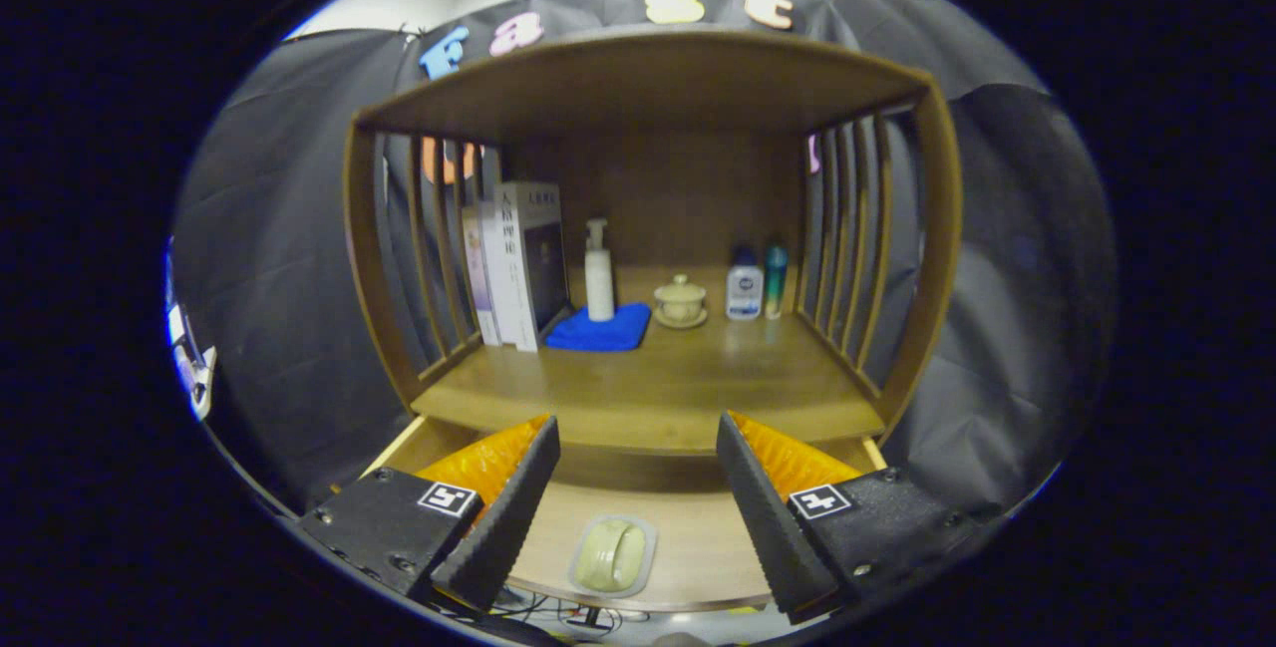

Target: Pull open the drawer, take out the items inside it, and place them on the countertop above the cabinet.

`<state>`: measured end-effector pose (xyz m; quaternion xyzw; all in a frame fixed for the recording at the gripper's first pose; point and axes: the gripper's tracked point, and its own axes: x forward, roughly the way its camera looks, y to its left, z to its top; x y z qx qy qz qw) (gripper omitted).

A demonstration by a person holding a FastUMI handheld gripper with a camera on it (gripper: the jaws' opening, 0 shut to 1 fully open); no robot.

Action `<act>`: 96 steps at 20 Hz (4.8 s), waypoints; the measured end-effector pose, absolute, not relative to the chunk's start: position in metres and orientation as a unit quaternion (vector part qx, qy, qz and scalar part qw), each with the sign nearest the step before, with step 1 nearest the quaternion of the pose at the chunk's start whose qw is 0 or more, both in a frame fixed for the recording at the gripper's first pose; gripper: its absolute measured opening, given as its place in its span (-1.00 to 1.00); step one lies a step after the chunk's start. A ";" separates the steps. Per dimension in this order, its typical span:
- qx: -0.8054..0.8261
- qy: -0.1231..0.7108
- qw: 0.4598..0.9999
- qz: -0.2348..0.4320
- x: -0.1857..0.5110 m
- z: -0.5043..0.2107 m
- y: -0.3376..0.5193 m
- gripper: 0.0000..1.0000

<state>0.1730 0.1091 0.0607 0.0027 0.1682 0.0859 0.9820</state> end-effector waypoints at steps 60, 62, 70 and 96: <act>0.040 0.411 0.910 0.036 0.330 0.054 0.110 -0.63; 0.037 0.419 0.907 0.034 0.342 0.044 0.113 -0.64; 0.039 0.420 0.906 0.037 0.360 0.028 0.122 -0.62; -0.004 0.229 0.971 0.066 0.290 0.088 0.133 -0.06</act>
